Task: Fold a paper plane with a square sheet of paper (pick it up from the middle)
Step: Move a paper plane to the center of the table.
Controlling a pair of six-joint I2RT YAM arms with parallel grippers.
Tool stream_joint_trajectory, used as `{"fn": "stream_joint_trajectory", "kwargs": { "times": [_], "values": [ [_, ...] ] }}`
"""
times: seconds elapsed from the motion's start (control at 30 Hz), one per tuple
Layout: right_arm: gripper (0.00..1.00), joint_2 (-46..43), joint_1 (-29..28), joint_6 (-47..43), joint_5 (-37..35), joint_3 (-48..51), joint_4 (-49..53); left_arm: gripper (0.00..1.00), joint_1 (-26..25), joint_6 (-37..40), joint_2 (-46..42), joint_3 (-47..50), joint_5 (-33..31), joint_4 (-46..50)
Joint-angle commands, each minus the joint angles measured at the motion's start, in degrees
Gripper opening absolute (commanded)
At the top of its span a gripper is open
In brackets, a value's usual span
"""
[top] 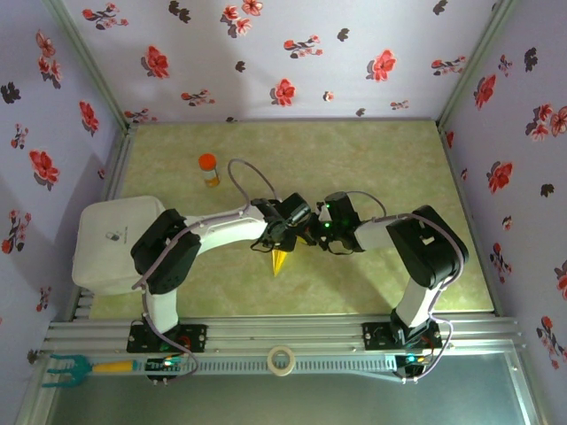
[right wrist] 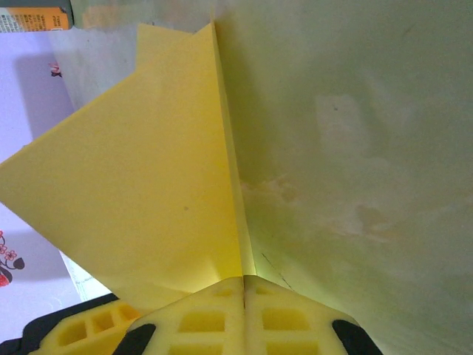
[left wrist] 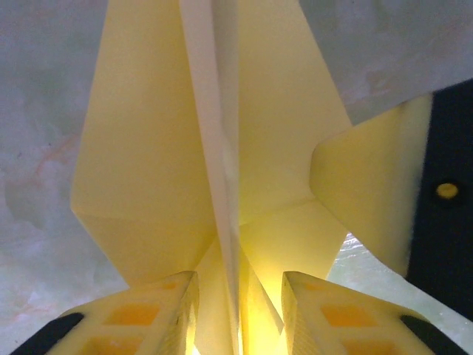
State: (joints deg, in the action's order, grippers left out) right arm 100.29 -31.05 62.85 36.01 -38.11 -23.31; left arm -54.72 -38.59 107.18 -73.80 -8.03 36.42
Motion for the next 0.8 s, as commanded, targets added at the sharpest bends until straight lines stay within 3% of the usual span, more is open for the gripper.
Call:
{"fn": "stream_joint_trajectory", "kwargs": {
  "times": [0.0,0.37,0.77],
  "values": [
    [0.0,0.1,-0.4,-1.5,-0.2,-1.3,1.9,0.37,-0.1,1.8,-3.1,-1.3,-2.2,0.0],
    [0.0,-0.1,-0.4,-1.4,-0.1,-1.5,2.0,0.42,-0.1,1.9,-2.2,-1.3,-2.8,0.6],
    [0.0,-0.4,-0.4,-1.4,-0.2,-1.4,2.0,0.38,-0.1,-0.6,-2.0,1.0,1.8,-0.4]
  ]
}}
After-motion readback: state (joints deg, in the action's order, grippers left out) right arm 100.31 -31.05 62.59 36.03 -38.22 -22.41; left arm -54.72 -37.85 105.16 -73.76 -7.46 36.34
